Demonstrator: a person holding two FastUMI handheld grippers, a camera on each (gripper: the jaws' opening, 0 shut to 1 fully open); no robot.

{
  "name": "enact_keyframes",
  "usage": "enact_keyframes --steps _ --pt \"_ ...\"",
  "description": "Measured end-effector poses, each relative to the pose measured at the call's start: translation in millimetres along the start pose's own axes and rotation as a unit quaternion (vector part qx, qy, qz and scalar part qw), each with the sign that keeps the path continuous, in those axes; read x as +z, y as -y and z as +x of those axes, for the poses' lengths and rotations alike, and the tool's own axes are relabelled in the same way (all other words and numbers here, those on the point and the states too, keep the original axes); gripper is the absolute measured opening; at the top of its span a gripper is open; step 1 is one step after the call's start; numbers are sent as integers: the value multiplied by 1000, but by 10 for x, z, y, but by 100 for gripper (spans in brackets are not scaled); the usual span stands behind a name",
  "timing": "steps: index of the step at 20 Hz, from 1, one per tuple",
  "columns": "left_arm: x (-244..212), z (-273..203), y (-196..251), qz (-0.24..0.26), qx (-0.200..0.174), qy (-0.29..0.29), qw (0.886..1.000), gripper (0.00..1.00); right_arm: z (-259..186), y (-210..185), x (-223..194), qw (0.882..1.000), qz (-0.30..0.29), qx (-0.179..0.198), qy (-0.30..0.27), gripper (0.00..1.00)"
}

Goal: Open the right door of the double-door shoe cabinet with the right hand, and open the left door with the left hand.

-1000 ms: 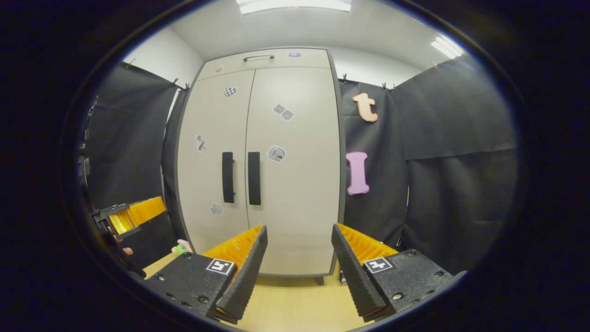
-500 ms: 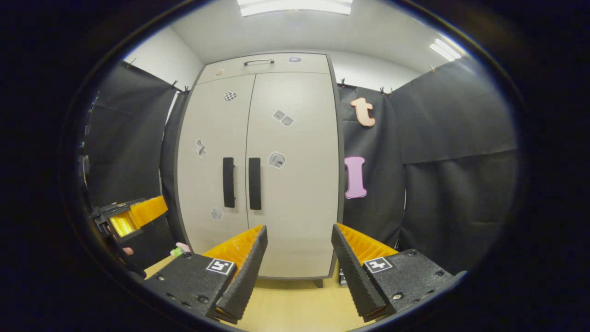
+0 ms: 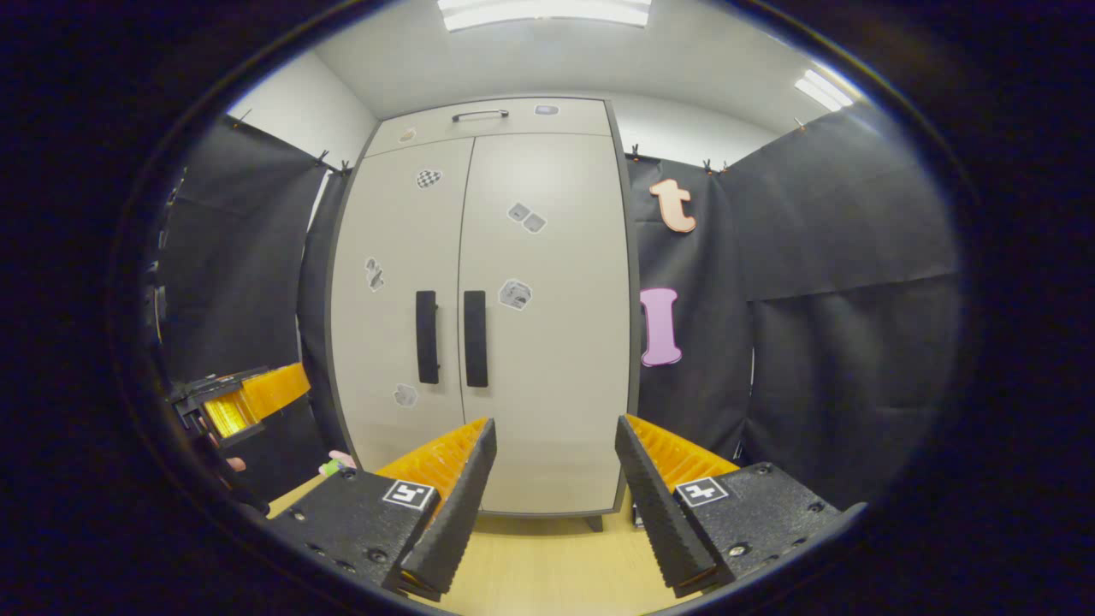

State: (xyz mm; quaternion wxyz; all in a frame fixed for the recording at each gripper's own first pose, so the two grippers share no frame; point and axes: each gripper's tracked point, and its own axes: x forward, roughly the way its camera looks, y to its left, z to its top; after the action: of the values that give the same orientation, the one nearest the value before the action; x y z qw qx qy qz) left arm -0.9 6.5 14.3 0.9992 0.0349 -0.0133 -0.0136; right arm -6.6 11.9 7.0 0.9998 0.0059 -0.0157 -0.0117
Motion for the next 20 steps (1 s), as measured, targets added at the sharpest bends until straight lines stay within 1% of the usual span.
enact_keyframes --steps 4,7,8,10,14,16,20 --pt "60 -60 -75 4 5 6 1000 95 70 -140 66 1000 0 18 -2 88" --pt "102 -133 -115 0 7 7 1000 95 245 -339 200 998 13 57 7 88" --pt "108 -158 -134 2 8 8 1000 95 332 -381 251 998 15 63 11 88" --pt "108 -204 -161 6 13 9 1000 95 516 -381 333 998 9 62 13 88" --pt "106 -293 -235 3 20 7 1000 95 886 -498 469 997 19 67 14 88" --pt "87 -318 -263 1 22 3 1000 95 1093 -524 527 998 16 62 14 88" --pt "81 -361 -351 -2 30 -1 1000 95 1534 -698 509 998 10 64 -5 88"
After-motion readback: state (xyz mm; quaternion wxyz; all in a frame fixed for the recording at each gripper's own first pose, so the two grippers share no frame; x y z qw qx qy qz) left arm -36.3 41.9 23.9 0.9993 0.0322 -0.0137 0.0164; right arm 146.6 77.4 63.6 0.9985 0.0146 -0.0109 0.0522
